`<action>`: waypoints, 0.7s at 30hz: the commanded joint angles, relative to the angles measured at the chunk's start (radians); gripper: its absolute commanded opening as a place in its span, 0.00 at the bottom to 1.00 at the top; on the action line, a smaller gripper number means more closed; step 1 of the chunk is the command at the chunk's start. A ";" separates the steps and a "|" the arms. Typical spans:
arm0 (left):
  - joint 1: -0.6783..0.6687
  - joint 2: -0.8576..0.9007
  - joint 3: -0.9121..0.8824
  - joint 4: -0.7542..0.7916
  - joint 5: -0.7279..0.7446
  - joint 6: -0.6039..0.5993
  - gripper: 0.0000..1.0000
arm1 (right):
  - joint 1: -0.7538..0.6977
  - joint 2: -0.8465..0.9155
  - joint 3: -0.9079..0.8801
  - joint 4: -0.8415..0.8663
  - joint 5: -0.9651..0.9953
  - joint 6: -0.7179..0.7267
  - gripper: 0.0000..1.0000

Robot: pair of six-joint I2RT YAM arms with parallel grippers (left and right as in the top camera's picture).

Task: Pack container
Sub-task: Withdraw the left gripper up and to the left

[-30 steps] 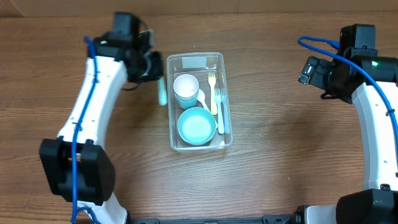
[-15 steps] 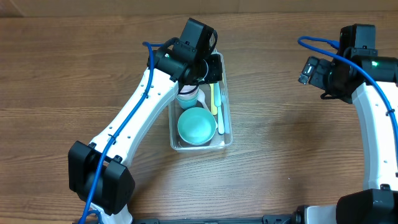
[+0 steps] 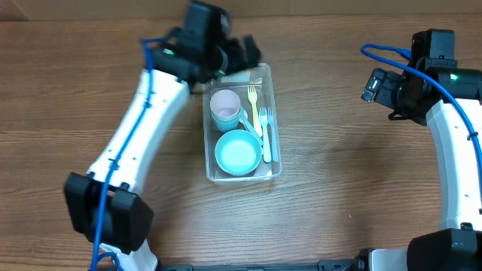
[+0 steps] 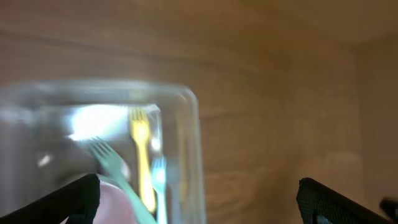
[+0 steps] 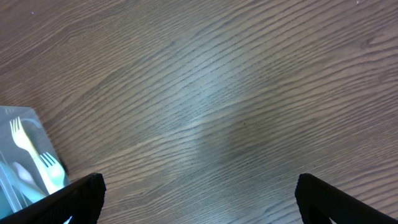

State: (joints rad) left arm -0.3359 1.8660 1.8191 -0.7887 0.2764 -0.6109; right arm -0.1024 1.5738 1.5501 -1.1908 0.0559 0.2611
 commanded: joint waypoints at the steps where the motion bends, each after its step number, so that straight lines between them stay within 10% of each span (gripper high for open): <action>1: 0.156 -0.074 0.043 -0.024 0.031 0.034 1.00 | -0.001 -0.006 0.015 0.003 0.003 0.002 1.00; 8: 0.375 -0.093 0.043 -0.091 0.020 0.246 1.00 | -0.001 -0.006 0.015 0.003 0.003 0.001 1.00; 21: 0.438 -0.093 0.042 -0.104 -0.108 0.253 1.00 | -0.001 -0.006 0.015 0.003 0.003 0.002 1.00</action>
State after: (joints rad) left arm 0.1001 1.8046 1.8332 -0.8940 0.1852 -0.3843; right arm -0.1024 1.5738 1.5501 -1.1908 0.0555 0.2607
